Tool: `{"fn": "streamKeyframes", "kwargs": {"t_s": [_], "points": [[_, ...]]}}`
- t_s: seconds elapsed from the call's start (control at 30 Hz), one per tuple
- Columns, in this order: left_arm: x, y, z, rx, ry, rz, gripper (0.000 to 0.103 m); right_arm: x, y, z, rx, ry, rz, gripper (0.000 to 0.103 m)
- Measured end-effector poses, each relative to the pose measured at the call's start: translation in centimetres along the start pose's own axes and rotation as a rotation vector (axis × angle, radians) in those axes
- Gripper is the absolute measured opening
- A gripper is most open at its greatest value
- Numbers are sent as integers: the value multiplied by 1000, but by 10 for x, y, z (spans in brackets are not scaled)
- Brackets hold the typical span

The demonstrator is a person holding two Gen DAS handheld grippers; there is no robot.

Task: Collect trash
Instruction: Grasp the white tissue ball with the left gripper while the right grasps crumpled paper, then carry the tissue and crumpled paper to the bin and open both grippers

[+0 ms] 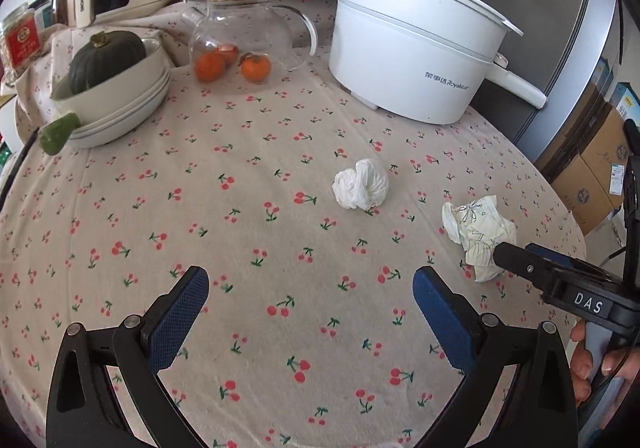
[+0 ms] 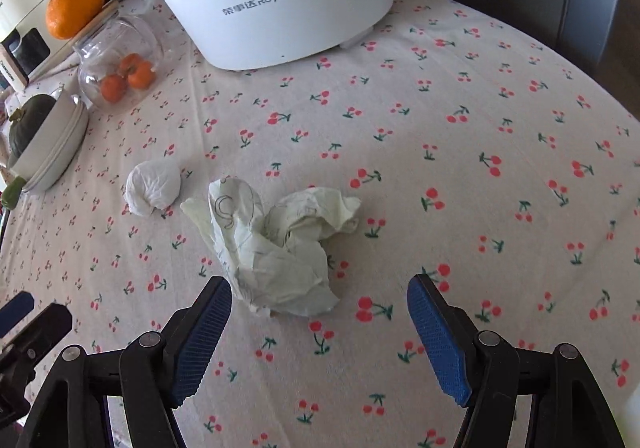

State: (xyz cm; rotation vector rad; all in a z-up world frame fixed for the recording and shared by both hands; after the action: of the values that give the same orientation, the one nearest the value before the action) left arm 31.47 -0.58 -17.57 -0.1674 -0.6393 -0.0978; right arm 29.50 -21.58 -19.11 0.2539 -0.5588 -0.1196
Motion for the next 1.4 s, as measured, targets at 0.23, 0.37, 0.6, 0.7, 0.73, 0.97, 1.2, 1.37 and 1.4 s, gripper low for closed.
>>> {"fn": "streamKeyframes", "kwargs": {"t_s": [0.23, 0.37, 0.6, 0.7, 0.73, 0.97, 1.2, 1.37, 1.4], "points": [[27, -15, -35, -112, -27, -39, 95, 10, 8, -10, 94, -54, 73, 62], [38, -18, -46, -185, -27, -20, 84, 11, 17, -18, 164, -42, 104, 31], [47, -19, -66, -265, -1, 6, 58, 7, 19, -13, 230, -23, 107, 24], [45, -17, -71, -257, 16, 14, 35, 7, 17, -9, 233, -23, 99, 24], [44, -17, -72, -265, 24, 19, 32, 7, 15, -8, 233, -21, 94, 24], [34, -12, -53, -257, 6, 29, 24, 5, 15, -3, 199, -17, 114, 24], [19, -10, -13, -225, 5, 25, 24, 5, 22, 26, 182, -36, 141, 24], [7, -14, 29, -212, -24, 6, 24, -2, 28, 54, 170, -55, 164, 25], [4, -15, 37, -213, -30, 7, 24, -4, 29, 60, 168, -59, 168, 25]]}}
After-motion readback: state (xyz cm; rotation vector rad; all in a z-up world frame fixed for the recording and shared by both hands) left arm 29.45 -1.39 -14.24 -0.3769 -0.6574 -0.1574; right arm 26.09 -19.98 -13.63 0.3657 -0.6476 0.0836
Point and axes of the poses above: each gripper's, at about its wrist camera, not at the fingertips, and z roughly against the way its jaws point, y to its left, x to its top, the point moved 5 cm from there along -z, roughly the way its jaws point, and after that the axes turned 1 degree about -z, right-handed, at the moved point
